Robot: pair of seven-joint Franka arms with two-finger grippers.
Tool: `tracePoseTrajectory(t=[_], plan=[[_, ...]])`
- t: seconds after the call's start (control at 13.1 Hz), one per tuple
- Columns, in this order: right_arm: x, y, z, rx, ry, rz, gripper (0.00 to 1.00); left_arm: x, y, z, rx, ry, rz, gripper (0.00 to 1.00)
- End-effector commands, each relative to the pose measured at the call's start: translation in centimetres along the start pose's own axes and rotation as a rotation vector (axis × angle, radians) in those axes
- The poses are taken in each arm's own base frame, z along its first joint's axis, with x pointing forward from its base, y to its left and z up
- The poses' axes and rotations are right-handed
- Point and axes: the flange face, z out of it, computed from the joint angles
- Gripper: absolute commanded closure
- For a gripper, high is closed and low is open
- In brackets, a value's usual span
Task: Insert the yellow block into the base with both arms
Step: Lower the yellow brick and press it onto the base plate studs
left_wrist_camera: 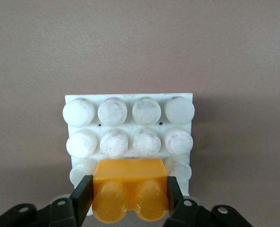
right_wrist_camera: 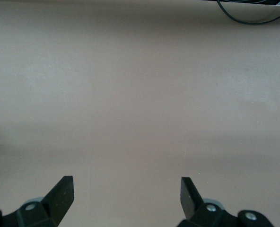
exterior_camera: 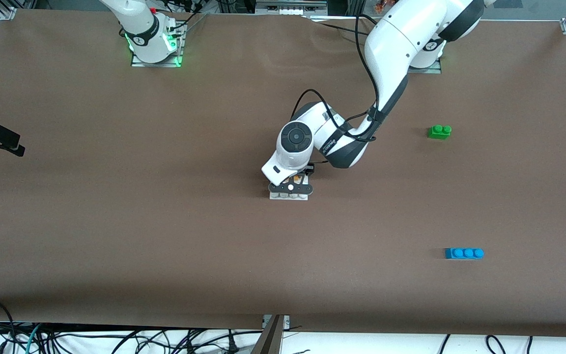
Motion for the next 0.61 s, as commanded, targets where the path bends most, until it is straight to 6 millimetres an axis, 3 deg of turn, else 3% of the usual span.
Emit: tracePoseTrajectory(t=[0.0,0.08,0.15,0.23,0.38,0.53], plan=[[0.0,0.0,-0.4,-0.004,0.005,-0.017,0.00,0.0,0.2,0.1,0.035,0.013,0.013,0.66],[0.0,0.0,-0.3,-0.004,0.004,-0.017,0.00,0.0,0.2,0.0,0.034,0.014,0.013,0.65],[0.0,0.1,-0.3,-0.004,0.004,-0.017,0.00,0.0,0.1,0.0,0.034,0.014,0.012,0.48],[0.0,0.1,-0.3,-0.004,0.004,-0.017,0.00,0.1,0.0,-0.1,0.033,0.015,0.010,0.00],[0.0,0.1,-0.3,-0.006,0.004,-0.017,0.00,0.3,0.0,-1.2,0.027,0.027,0.009,0.00],[-0.1,0.1,-0.4,-0.006,0.005,-0.017,0.00,0.7,-0.6,-4.1,0.031,0.037,0.001,0.00]])
